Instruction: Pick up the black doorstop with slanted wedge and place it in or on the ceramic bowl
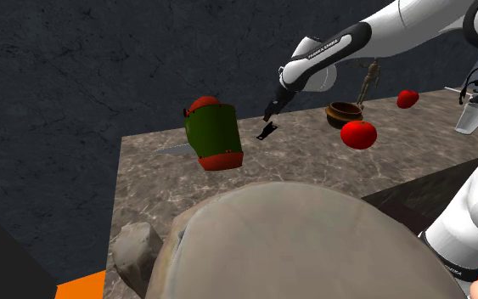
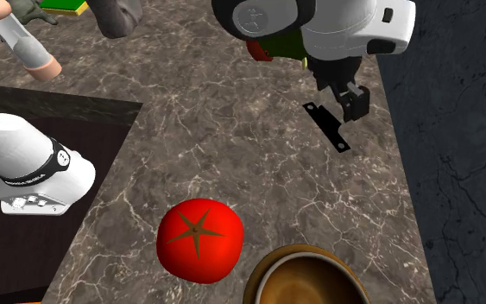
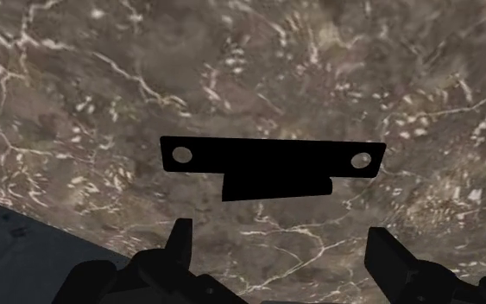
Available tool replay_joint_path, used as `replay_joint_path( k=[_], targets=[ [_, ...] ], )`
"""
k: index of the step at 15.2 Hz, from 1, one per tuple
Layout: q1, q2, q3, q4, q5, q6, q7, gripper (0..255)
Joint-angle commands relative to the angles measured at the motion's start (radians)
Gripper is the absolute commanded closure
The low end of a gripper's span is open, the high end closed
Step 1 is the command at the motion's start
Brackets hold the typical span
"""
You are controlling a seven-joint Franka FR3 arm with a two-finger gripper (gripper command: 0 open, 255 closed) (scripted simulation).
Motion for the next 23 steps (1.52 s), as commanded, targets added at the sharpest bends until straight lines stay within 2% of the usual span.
replay_joint_path(
  k=[1,5,13,14,23],
  targets=[
    [0.0,0.036,0.006,0.015,0.011,0.023,-0.006,0],
    [-0.004,0.095,0.016,0.037,0.029,0.06,-0.018,0],
    [-0.004,0.095,0.016,0.037,0.029,0.06,-0.018,0],
    [-0.004,0.095,0.016,0.037,0.029,0.06,-0.018,255],
    [-0.004,0.094,0.016,0.038,0.029,0.06,-0.018,255]
  ],
)
